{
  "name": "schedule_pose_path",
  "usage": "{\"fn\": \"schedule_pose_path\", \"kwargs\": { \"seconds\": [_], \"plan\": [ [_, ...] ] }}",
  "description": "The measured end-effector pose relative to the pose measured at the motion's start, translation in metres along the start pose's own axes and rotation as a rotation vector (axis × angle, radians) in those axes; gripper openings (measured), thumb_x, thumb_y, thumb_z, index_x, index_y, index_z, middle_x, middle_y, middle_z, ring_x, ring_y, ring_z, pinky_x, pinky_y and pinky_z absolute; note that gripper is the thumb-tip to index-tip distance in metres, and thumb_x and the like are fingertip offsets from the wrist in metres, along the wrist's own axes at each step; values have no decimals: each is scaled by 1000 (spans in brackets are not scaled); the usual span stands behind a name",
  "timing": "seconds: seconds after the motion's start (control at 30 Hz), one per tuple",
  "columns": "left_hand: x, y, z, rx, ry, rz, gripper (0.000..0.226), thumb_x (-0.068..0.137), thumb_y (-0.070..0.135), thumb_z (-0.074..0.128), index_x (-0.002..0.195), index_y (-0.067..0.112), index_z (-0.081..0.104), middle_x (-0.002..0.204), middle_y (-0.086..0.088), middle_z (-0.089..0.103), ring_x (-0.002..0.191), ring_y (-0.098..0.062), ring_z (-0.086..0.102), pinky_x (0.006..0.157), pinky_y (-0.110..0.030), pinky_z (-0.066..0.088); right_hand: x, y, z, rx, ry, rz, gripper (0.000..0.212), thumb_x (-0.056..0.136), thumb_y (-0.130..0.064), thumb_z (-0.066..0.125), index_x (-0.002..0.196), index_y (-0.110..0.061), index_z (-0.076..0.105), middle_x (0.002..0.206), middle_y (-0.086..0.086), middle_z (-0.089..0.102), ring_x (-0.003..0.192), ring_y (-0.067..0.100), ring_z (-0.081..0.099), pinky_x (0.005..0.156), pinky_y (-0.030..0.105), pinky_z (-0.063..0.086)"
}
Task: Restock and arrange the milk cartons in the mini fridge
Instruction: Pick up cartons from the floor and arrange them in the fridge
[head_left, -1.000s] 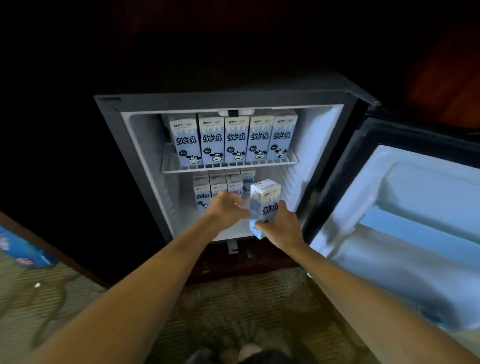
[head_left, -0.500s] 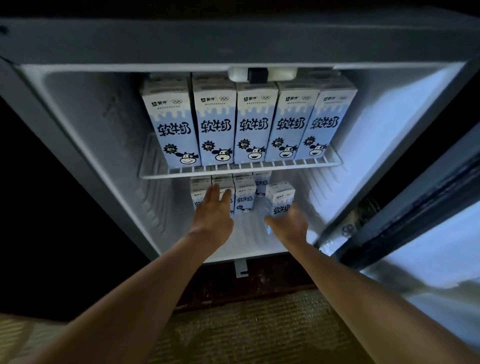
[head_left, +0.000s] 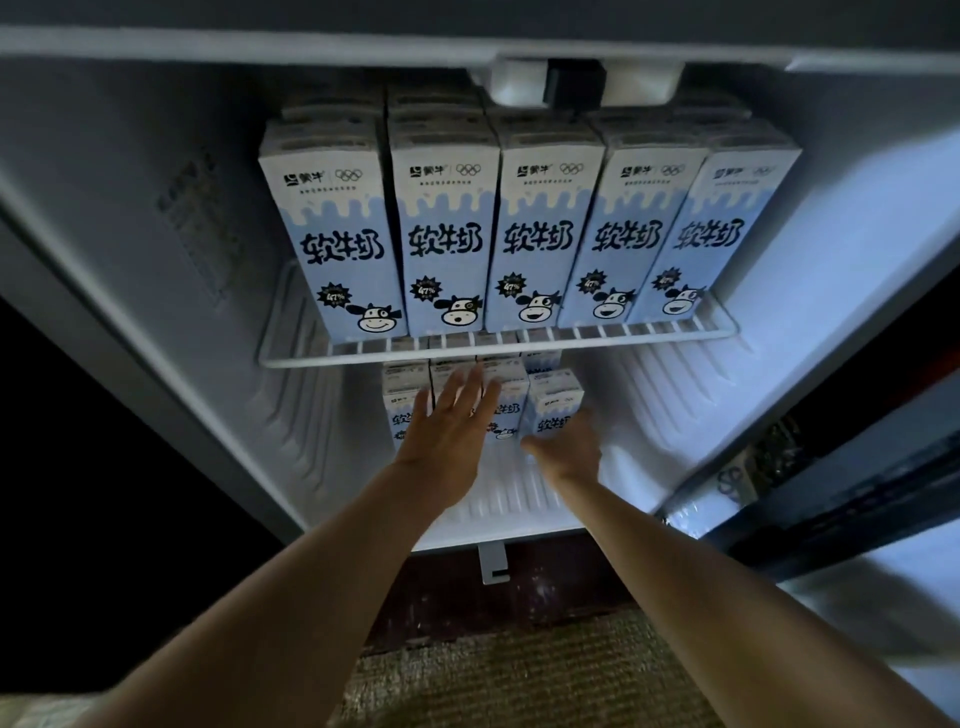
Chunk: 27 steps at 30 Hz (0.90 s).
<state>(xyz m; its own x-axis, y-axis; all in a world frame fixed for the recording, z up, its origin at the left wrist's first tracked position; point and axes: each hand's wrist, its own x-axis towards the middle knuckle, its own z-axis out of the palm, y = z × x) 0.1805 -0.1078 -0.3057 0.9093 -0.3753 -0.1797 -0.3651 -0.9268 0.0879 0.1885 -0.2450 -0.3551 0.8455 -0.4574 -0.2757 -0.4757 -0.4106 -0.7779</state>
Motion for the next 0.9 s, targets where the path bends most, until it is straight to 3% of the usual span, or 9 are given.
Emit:
{"fn": "schedule_pose_path", "kwargs": {
  "seconds": [0.13,0.53,0.67,0.8,0.9],
  "plan": [
    [2,1,3,14,24,-4,78,92,-3,34,149,18,-14,158,-5,-20,146,-24,-16,118,-43,-6,8,-1,1,23,-22,-7,56,74,1,70,123,0,42,121,15,57,107,30,59,71,24,42],
    [2,2,10,68,59,4,77,93,-2,33,148,14,-19,156,-10,-24,145,-27,-20,118,-39,-10,32,-7,3,-28,-151,-10,63,78,-2,69,131,-2,34,132,14,53,121,28,53,80,20,39],
    [1,0,14,68,88,13,76,93,-1,31,148,14,-19,156,-10,-24,145,-27,-20,118,-39,-10,34,-4,8,-32,-152,6,64,80,-1,67,132,-2,31,134,15,51,122,28,51,80,21,39],
    [2,1,16,70,80,3,76,94,0,32,147,15,-19,156,-10,-24,145,-26,-20,118,-38,-10,37,-4,8,-73,-183,8,67,79,-4,69,133,-1,29,135,15,50,124,28,50,93,27,43],
    [3,2,15,49,60,-13,77,93,-1,33,147,15,-19,156,-9,-25,145,-25,-21,117,-37,-10,37,-4,4,-153,-213,30,63,80,-9,69,132,-1,34,133,14,52,122,28,52,93,29,44]
  ]
}}
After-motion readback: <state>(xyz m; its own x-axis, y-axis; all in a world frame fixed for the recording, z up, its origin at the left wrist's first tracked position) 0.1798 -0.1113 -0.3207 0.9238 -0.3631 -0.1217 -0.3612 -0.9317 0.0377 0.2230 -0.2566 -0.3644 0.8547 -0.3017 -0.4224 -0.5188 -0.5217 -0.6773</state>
